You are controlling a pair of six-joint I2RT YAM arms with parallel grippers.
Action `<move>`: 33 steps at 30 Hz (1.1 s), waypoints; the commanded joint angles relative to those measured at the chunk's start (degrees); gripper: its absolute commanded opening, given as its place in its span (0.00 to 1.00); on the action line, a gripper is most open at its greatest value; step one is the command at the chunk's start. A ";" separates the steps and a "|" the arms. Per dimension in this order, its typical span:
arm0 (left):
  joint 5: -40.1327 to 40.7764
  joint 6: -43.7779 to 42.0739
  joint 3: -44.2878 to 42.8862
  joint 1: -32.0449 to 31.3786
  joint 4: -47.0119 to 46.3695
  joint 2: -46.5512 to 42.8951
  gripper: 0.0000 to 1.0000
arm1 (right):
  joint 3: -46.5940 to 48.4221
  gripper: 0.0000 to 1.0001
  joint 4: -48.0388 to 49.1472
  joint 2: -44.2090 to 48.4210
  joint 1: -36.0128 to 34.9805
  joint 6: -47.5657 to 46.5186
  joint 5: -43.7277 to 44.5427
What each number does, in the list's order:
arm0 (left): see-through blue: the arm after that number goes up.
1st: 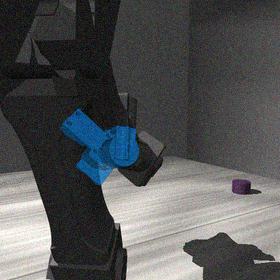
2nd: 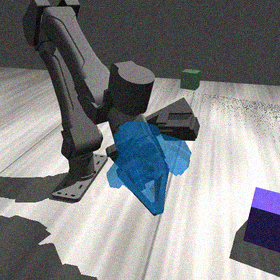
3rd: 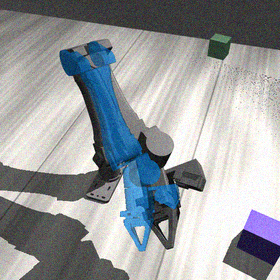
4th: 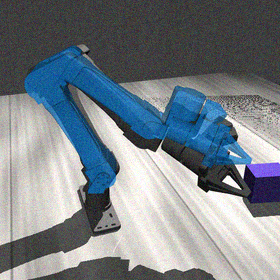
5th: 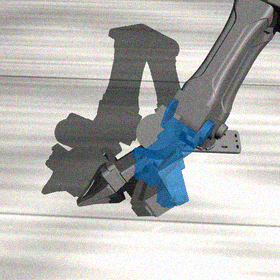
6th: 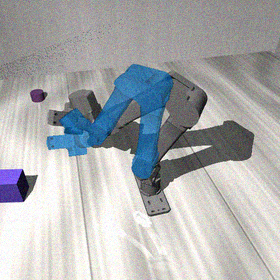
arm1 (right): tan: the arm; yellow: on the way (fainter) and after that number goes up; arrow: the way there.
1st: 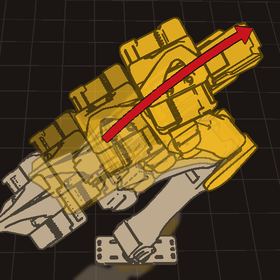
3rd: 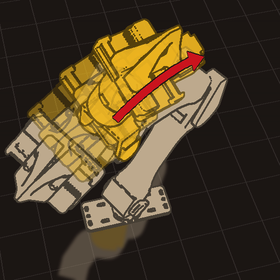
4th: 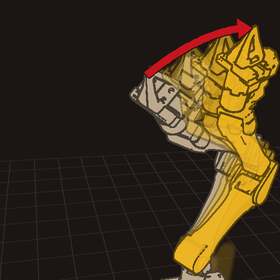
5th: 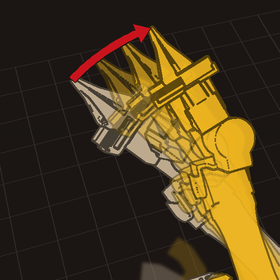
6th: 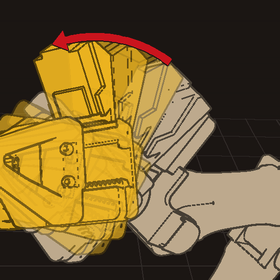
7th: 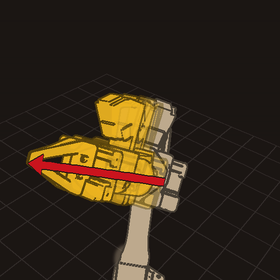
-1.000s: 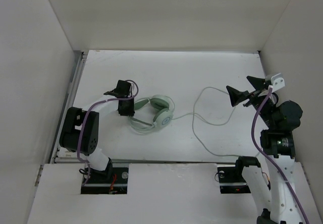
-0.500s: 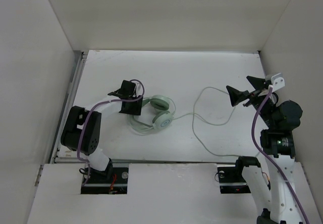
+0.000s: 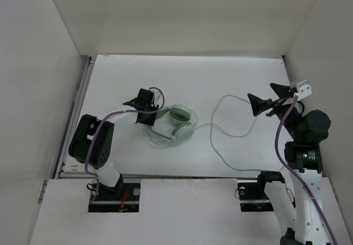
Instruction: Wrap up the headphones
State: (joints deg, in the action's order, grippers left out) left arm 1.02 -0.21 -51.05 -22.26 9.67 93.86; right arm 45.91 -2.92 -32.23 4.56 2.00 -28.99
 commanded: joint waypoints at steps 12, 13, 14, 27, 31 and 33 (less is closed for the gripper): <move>-2.42 0.20 0.34 0.77 3.69 1.24 0.00 | -0.29 1.00 2.13 0.76 1.20 0.73 -0.63; -2.86 0.99 -0.36 0.77 4.47 0.45 0.00 | -0.30 1.00 1.95 0.85 1.29 0.55 -0.63; -3.21 1.61 -1.24 0.77 5.17 -0.25 0.00 | -0.30 1.00 1.78 0.85 1.20 0.37 -0.63; -10.42 7.41 -30.32 3.32 20.20 -9.31 0.00 | 4.97 1.00 -4.81 -4.15 -9.07 -12.01 -1.94; -11.74 5.66 -38.32 4.37 24.68 -10.72 0.00 | 5.59 1.00 -4.56 -5.91 -13.64 -14.30 -1.86; -11.83 4.08 -41.57 4.73 26.44 -11.16 0.00 | 5.24 1.00 -4.12 -6.70 -16.45 -15.00 -1.94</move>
State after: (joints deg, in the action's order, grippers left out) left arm -6.96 4.45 -87.64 -18.04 31.68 86.28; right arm 48.82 -7.77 -38.44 -8.99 -9.89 -29.93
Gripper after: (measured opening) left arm 0.108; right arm 0.999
